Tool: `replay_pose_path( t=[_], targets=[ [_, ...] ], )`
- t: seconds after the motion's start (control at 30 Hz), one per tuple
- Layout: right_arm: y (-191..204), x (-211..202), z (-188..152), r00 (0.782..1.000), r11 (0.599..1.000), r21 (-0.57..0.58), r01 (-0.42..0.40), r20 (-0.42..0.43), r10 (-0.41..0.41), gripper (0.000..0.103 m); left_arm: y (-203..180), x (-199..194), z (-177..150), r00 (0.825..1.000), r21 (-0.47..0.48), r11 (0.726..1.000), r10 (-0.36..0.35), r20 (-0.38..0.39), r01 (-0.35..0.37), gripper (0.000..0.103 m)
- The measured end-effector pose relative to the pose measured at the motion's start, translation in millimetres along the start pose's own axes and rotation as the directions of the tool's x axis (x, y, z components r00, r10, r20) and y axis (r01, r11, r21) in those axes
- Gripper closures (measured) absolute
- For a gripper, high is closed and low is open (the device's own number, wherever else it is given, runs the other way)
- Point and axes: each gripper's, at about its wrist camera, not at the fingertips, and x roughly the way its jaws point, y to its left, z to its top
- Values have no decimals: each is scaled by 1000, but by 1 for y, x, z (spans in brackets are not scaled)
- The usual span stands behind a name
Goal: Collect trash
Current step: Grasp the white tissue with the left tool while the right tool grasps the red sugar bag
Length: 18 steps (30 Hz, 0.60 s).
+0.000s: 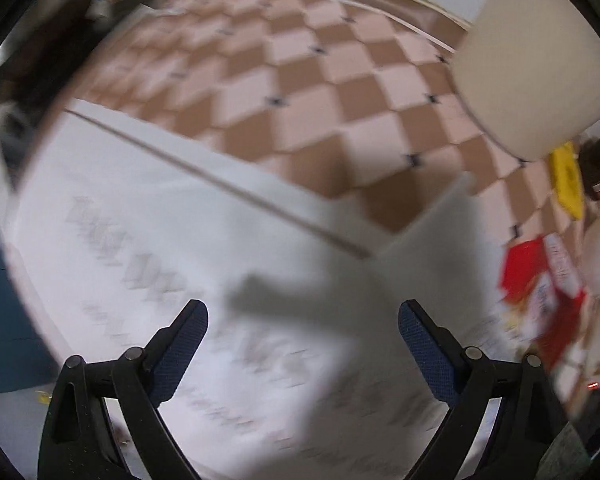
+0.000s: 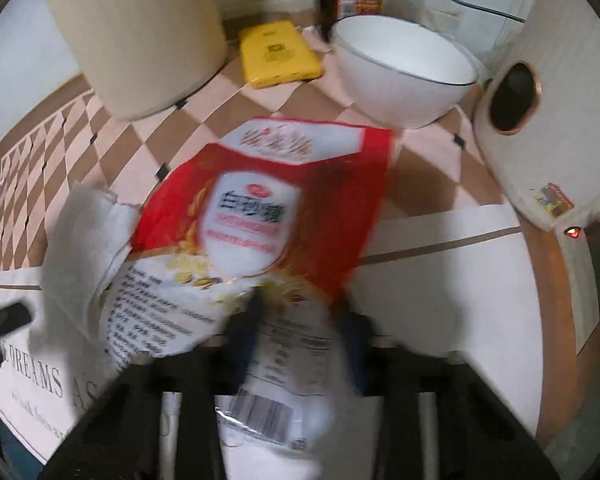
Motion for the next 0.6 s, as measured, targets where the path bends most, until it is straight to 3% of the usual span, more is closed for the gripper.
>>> replay_pose_path(
  t=[0.1, 0.17, 0.2, 0.27, 0.3, 0.47, 0.6],
  targets=[
    [-18, 3, 4, 999, 998, 24, -54, -3, 54, 91, -16, 16, 7, 998, -12, 998, -59, -20, 58, 9],
    [-27, 1, 8, 998, 997, 30, -70, 8, 70, 92, -24, 21, 7, 998, -7, 998, -58, -17, 58, 36],
    [-34, -1, 10, 997, 996, 35, -78, 16, 77, 92, -29, 21, 7, 1000, 13, 1000, -26, 3, 26, 40],
    [-47, -5, 14, 995, 994, 48, -102, 26, 100, 93, -37, 17, 3, 999, 45, 999, 13, 41, -15, 70],
    [-53, -8, 14, 993, 992, 52, -112, 31, 110, 93, -37, 14, 0, 999, 46, 999, -6, 53, 4, 98],
    [-64, -39, -1, 977, 977, 70, -203, 79, 197, 94, -27, -14, -24, 992, 76, 996, 27, 123, -36, 101],
    [-66, -69, -27, 968, 972, 60, -229, 115, 221, 95, -13, -65, -67, 969, 150, 985, 45, 242, -83, 101]
  ],
)
